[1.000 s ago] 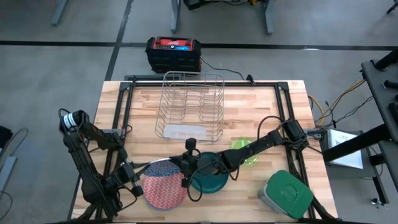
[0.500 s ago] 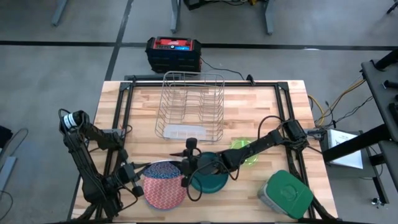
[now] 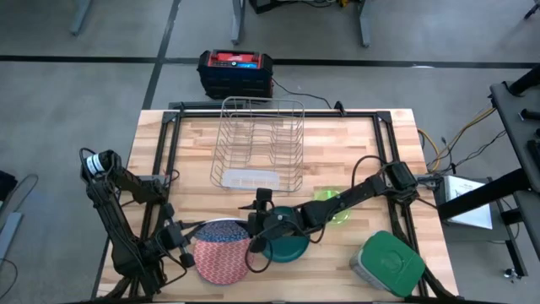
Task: Sort dishes
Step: Put the blue patterned plate into the dish rack
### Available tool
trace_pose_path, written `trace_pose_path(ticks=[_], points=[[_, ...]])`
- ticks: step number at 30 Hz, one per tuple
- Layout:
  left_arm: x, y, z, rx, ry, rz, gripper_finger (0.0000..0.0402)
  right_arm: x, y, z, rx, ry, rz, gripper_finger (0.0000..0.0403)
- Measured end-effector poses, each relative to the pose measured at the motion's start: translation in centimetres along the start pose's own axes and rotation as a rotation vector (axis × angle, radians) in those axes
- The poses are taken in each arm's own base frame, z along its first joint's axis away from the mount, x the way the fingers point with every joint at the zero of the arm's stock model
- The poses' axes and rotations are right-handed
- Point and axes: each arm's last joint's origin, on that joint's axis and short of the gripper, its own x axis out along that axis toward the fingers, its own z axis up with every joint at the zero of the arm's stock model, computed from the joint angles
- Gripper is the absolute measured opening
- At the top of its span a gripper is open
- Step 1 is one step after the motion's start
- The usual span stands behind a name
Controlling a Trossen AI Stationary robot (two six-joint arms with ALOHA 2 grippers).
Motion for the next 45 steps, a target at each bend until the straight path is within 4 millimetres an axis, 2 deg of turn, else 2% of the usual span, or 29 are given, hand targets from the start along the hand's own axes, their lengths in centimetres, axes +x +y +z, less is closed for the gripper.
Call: trace_pose_path(ticks=[4,7,12,21,25,28,30,32,39,45], points=[[0.1,0.0,0.1,0.014,-0.036,0.002,0.0004,-0.2,-0.1,0.1,0.038,0.011,0.116,0.0214],[0.3,0.0,0.2,0.018,-0.041,0.009,0.0004,-0.3,-0.4,0.3,0.04,0.005,0.133,0.0213],[0.4,0.0,0.4,0.042,-0.082,0.011,0.0004,0.1,-1.1,0.3,0.036,0.008,0.126,0.0193],[0.5,-0.5,0.6,0.099,-0.156,0.001,0.0004,1.0,-2.7,0.1,0.057,0.006,0.214,0.0157],[0.5,-0.5,0.7,0.112,-0.184,0.001,0.0005,1.0,-2.6,0.1,0.009,0.0,0.215,0.012],[0.5,-0.5,0.8,0.113,-0.215,0.003,0.0011,1.0,-2.6,0.1,-0.004,-0.003,0.216,0.0069],[0.4,-0.6,0.8,0.105,-0.23,0.002,0.0018,1.0,-2.7,0.2,-0.009,-0.004,0.193,0.0032],[0.5,-0.5,0.8,0.118,-0.236,0.005,0.0028,1.1,-2.9,0.1,-0.019,-0.002,0.191,0.0012],[0.4,-0.6,1.2,0.101,-0.24,0.003,0.0091,0.6,-3.0,0.4,-0.035,0.004,0.199,0.0006],[-0.7,-0.9,4.2,0.159,-0.288,0.008,0.0157,-1.1,-3.6,1.5,-0.082,0.016,0.223,0.0004]])
